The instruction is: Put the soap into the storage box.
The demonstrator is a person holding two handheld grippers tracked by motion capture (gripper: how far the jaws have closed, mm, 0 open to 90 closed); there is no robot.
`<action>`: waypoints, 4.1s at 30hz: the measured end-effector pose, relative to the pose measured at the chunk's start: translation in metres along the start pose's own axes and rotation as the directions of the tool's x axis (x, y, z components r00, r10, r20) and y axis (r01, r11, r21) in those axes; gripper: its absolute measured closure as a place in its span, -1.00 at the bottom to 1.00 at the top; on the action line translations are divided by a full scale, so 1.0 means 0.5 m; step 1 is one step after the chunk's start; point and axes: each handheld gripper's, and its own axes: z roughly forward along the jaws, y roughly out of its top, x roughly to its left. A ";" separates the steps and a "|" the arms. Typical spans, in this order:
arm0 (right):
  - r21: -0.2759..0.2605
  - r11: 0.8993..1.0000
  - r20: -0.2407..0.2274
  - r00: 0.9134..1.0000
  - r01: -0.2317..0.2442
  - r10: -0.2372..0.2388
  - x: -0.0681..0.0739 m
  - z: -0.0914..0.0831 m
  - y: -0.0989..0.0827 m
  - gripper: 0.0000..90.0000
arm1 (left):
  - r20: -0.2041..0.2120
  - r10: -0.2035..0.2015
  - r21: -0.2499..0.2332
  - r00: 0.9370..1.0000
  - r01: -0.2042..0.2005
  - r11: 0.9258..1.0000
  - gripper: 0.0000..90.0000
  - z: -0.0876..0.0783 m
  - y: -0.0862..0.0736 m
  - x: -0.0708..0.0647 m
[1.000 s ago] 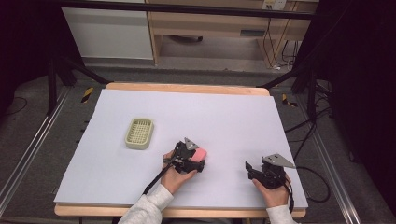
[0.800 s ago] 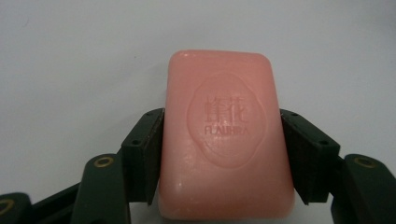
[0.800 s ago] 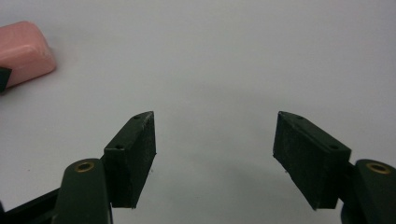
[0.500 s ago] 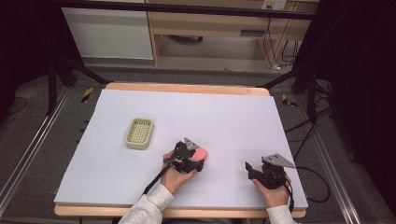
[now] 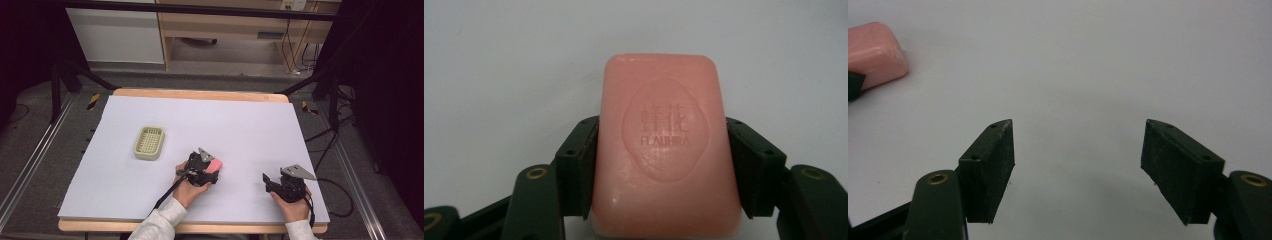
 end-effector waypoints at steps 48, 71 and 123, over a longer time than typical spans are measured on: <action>0.000 1.000 0.006 1.000 -0.006 0.006 -0.003 -0.002 -0.002 -0.38 | -0.020 -0.046 -0.068 0.999 0.044 0.997 -0.17 -0.161 -0.025 0.127; -0.001 1.000 0.002 1.000 0.002 -0.002 -0.001 -0.005 -0.007 -0.38 | -0.054 -0.132 -0.119 0.990 0.125 0.985 -0.17 -0.212 -0.029 0.205; 0.005 1.000 -0.001 1.000 0.006 -0.006 0.003 0.001 -0.003 -0.38 | -0.186 -0.282 -0.147 0.941 0.258 0.955 -0.17 -0.185 -0.023 0.363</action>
